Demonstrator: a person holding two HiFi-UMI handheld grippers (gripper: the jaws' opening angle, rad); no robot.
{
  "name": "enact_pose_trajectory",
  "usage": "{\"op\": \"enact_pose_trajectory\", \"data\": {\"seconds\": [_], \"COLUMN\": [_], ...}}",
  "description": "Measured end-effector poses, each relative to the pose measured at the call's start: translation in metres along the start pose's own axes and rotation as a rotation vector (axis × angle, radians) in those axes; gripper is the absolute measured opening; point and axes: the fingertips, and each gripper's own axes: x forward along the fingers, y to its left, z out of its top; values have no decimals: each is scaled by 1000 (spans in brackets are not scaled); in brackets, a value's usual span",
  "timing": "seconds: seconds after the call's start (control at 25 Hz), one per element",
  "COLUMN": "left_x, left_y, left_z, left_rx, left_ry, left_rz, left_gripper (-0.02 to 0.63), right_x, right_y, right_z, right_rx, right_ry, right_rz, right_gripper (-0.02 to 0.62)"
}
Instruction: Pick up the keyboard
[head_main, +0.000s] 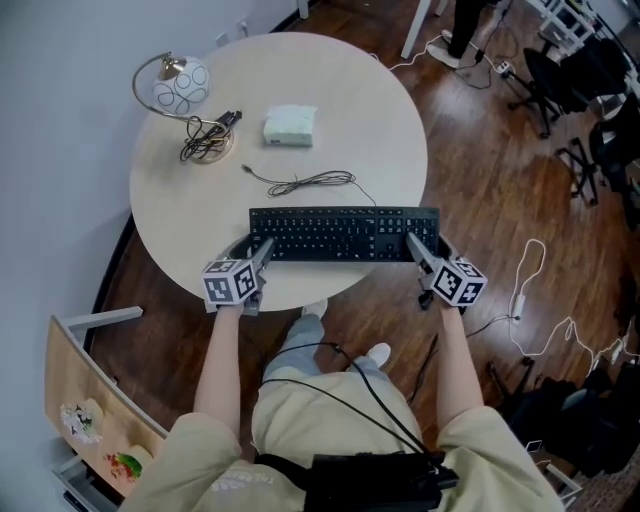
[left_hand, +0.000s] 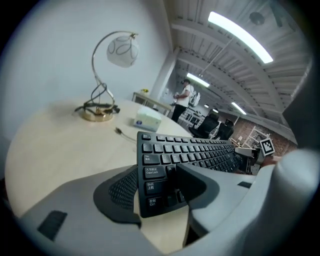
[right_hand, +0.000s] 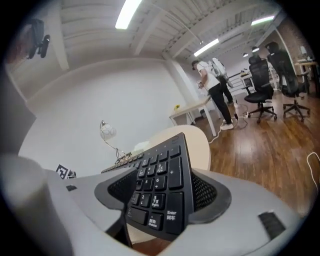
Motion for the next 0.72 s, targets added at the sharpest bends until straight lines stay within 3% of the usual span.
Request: {"op": "enact_pose_trajectory", "data": {"seconds": [0.36, 0.72], "left_x": [-66, -134], "left_y": [-110, -230], "left_z": [155, 221], "left_rx": [245, 424], "left_ry": [-363, -602], "left_rz": [-94, -196], "left_gripper": [218, 218], "right_x": [-108, -246], "right_y": [53, 79], "right_z": [161, 235], "right_rx": [-209, -338], "right_ry": [-409, -705], "right_rz": [-3, -11], "right_gripper": [318, 318]}}
